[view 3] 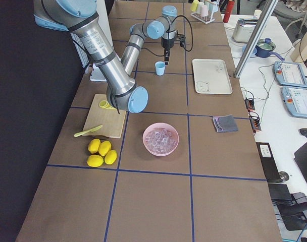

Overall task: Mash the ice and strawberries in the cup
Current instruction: 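Carry the ice cube with the right gripper over the light-blue cup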

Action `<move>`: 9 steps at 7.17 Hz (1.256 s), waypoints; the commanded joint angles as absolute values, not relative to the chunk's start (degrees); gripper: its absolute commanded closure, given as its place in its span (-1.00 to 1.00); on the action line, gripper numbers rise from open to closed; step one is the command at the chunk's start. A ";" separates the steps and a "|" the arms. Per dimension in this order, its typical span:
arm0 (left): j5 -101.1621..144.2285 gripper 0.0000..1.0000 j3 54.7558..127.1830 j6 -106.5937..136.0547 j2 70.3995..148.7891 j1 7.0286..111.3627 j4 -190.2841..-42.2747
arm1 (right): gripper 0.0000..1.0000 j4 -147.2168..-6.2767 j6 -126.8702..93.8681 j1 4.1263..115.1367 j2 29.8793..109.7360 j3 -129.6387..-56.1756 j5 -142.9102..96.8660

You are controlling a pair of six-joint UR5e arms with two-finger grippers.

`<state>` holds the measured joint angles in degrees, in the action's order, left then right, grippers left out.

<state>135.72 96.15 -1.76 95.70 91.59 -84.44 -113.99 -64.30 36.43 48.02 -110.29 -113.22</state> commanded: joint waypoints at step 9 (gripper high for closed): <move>135.53 -1.00 95.98 -1.76 95.71 91.58 -84.37 | 0.41 -107.14 -72.95 25.14 39.90 -94.39 -106.08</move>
<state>135.53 96.04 -1.76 95.71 91.58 -84.37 -107.17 -73.02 25.19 40.06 -94.59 -106.08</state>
